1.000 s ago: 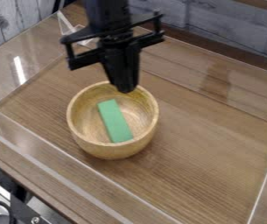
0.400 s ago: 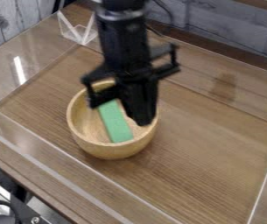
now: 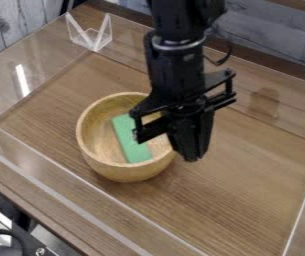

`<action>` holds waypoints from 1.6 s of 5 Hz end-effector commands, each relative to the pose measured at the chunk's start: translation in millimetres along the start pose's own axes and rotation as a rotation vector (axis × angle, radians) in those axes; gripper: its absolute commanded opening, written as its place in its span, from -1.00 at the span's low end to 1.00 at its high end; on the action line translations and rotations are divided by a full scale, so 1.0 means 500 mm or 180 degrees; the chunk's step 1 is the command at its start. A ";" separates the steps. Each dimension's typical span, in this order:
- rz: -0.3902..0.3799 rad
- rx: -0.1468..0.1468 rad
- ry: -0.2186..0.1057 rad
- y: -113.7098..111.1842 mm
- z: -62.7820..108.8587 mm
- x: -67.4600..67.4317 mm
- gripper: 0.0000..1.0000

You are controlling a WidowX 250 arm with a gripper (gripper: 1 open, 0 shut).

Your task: Move green object from inside the wooden bowl to the table next to it

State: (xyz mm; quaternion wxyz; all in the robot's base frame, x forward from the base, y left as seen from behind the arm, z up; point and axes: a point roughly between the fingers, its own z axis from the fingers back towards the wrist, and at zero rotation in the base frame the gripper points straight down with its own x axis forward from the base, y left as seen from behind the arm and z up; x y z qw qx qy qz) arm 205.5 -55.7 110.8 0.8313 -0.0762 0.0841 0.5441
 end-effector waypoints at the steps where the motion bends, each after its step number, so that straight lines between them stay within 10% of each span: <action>1: 0.0199 -0.0123 -0.0090 -0.004 -0.011 0.028 -1.00; 2: 0.0107 -0.0111 -0.0129 0.010 -0.011 0.058 1.00; 4: -0.0047 -0.0139 -0.0203 0.025 -0.002 0.108 1.00; 7: 0.0115 -0.0323 -0.0598 0.041 -0.040 0.159 1.00; 8: -0.0199 -0.0280 -0.0660 0.021 -0.038 0.165 1.00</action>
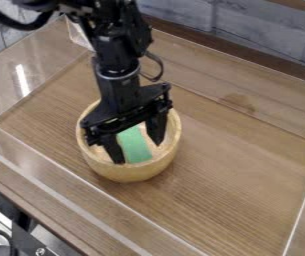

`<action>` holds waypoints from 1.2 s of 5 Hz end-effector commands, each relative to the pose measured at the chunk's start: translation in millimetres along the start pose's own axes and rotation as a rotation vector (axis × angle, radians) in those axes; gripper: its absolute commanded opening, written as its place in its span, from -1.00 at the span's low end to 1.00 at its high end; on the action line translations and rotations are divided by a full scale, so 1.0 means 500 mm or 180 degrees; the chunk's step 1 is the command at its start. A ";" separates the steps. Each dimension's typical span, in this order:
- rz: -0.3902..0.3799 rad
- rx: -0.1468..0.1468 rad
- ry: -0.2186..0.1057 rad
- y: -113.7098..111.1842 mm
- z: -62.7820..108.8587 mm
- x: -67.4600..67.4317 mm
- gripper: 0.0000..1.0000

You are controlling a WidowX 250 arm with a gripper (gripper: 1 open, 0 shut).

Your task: Move green object from inside the wooden bowl to the table next to it

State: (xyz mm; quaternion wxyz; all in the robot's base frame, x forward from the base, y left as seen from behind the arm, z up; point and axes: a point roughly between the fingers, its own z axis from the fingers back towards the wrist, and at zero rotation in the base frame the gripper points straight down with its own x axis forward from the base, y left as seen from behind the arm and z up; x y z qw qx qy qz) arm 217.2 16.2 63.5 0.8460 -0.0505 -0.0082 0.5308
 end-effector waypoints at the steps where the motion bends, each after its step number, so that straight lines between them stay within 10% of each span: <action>1: -0.0326 -0.0091 -0.0125 -0.037 0.020 0.015 1.00; 3: -0.0539 -0.0067 -0.0244 -0.046 0.006 0.046 1.00; 4: -0.0482 -0.0049 -0.0306 -0.040 -0.007 0.070 -1.00; 5: -0.0416 -0.0008 -0.0358 -0.032 -0.016 0.084 1.00; 6: -0.0324 0.0026 -0.0384 -0.024 -0.022 0.096 1.00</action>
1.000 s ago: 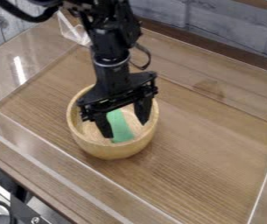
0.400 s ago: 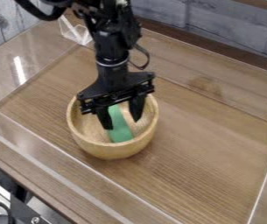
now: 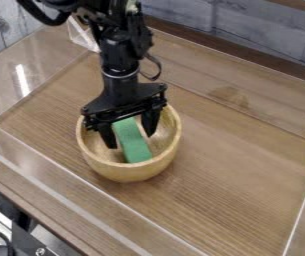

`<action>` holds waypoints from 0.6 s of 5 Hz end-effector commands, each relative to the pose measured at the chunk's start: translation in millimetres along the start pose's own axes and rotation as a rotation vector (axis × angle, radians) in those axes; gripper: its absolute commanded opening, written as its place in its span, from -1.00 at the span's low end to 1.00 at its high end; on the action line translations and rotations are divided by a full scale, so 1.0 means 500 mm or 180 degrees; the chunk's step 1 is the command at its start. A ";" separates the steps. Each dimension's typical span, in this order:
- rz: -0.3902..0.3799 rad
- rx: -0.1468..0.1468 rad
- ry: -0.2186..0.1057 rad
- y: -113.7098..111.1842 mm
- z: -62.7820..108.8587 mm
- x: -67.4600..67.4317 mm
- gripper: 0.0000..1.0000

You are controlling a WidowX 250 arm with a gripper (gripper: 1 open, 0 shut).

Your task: Move green object from inside the wooden bowl to the table next to it

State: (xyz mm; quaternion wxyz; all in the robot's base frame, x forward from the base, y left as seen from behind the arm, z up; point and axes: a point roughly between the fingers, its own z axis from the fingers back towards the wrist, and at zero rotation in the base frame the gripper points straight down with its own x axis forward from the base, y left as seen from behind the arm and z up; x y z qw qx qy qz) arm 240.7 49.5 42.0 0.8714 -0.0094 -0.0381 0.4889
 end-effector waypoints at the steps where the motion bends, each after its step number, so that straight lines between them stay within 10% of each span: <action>1: 0.0094 -0.0057 -0.0131 -0.016 0.012 0.015 1.00; 3: 0.0038 -0.0024 -0.0120 -0.003 0.011 0.013 1.00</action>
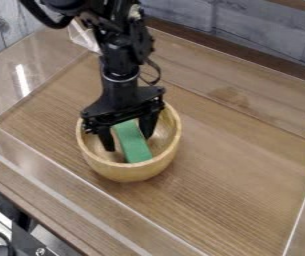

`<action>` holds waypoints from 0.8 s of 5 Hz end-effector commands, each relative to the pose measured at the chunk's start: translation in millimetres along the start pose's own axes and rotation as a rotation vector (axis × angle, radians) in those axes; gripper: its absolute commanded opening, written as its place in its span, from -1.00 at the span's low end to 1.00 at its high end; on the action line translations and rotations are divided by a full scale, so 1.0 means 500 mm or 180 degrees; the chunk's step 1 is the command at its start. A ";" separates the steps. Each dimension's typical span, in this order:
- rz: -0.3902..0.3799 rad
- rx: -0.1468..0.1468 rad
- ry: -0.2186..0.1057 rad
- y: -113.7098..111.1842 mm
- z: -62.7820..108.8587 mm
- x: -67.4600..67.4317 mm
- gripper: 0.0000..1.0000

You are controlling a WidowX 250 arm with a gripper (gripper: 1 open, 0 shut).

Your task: Move green object from inside the wooden bowl to the table next to it

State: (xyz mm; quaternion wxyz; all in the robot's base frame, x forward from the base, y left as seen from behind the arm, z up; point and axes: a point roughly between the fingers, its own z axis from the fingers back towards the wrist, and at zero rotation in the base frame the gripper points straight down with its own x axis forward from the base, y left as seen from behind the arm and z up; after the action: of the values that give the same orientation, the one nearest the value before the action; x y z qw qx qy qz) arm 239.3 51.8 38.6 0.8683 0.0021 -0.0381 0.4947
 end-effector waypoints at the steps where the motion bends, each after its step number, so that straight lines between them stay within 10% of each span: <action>1: -0.0114 -0.0093 -0.0059 0.010 0.019 0.014 1.00; 2: -0.0172 -0.0089 -0.0035 0.001 0.006 0.025 1.00; 3: -0.0058 -0.0084 -0.0033 0.001 -0.007 0.034 -1.00; 4: 0.0032 -0.0104 0.0013 -0.001 0.004 0.046 -1.00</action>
State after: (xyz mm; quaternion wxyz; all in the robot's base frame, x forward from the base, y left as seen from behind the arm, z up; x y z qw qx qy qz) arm 241.4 65.7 32.5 0.8688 -0.0082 -0.0233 0.4946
